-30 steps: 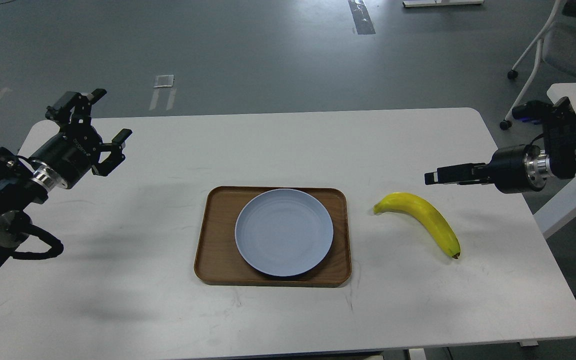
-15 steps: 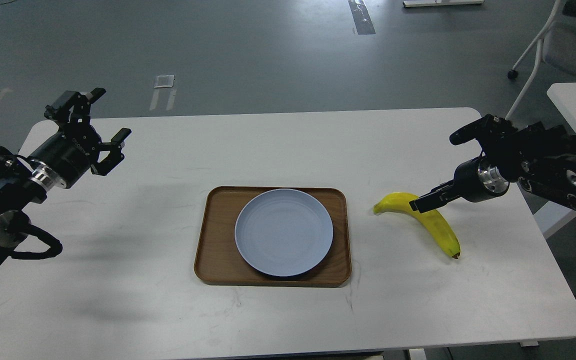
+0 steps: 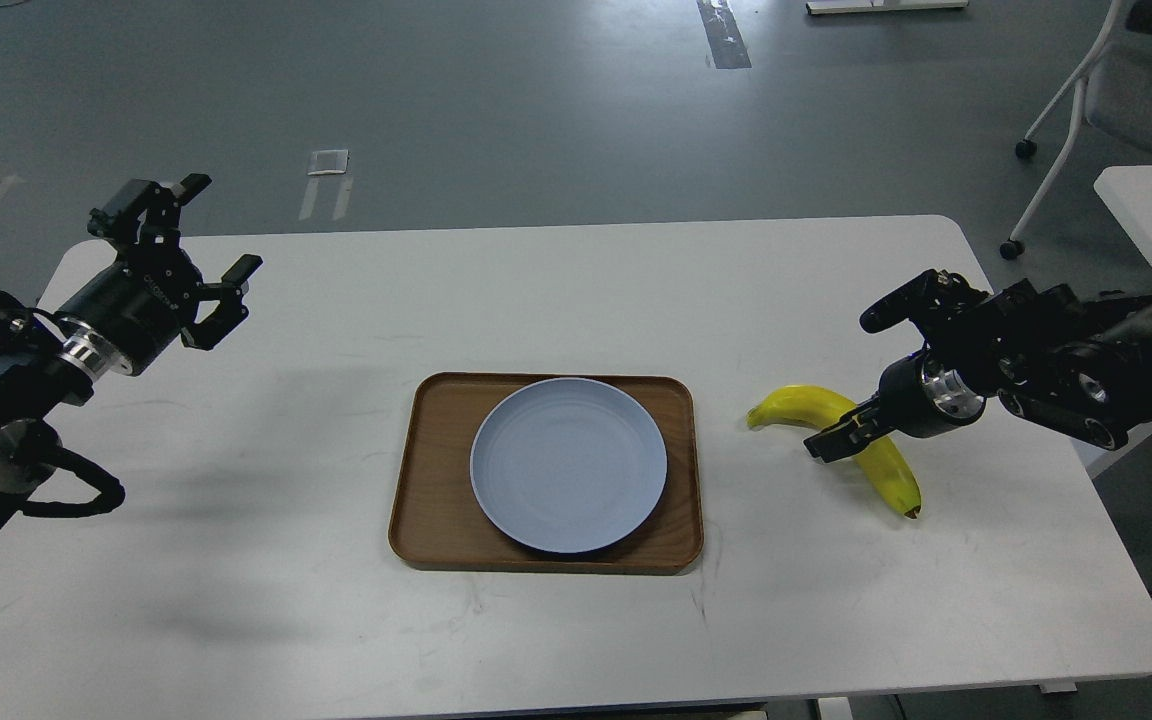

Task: Place banana on plate with both arms
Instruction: 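Lift the banana with the right gripper and carry it over the plate, then lower the banana onto the plate, open the right gripper and withdraw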

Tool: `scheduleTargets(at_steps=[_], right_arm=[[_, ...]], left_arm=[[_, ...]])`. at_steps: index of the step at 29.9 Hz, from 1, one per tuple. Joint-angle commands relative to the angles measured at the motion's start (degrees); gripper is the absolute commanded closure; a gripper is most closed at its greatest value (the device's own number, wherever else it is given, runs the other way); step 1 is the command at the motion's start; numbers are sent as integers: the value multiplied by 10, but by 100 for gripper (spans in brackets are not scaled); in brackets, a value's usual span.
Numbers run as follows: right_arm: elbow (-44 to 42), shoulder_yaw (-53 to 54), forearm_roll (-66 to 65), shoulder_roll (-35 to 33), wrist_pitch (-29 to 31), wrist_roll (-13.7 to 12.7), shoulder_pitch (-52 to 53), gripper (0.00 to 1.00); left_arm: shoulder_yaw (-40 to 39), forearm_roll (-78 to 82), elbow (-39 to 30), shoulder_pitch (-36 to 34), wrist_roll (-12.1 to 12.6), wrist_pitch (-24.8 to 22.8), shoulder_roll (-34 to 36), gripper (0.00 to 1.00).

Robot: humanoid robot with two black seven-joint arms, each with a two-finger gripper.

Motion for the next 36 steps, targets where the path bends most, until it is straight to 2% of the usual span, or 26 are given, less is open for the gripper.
scheduleTargets(at_steps=[1,3,13,18,23,27,32,36], right_arm=[[4,-6,0,-7,0,0,11,91],[10,-5,0,-17,0,0,25,94],[68,-3,33,-17,0,0,140,94],[96,-5,137,57,6,0,165,93],[89,-35,177,147,6,0,161,93],[75,-40,233,193,6,0,153,93],[74,-45,278,230,6,0,143,93],[56,-61,293,230,3,0,136,92]], left_arm=[[1,1,-3,1,0,0,0,2],[0,1,-3,1,0,0,1,2],[0,1,-14,0,0,0,11,2],[0,0,-18,0,0,0,16,2],[-1,0,-23,0,0,0,20,2],[-1,0,-27,0,0,0,24,2],[-1,0,-31,0,0,0,27,2],[-1,0,-31,0,0,0,28,2]])
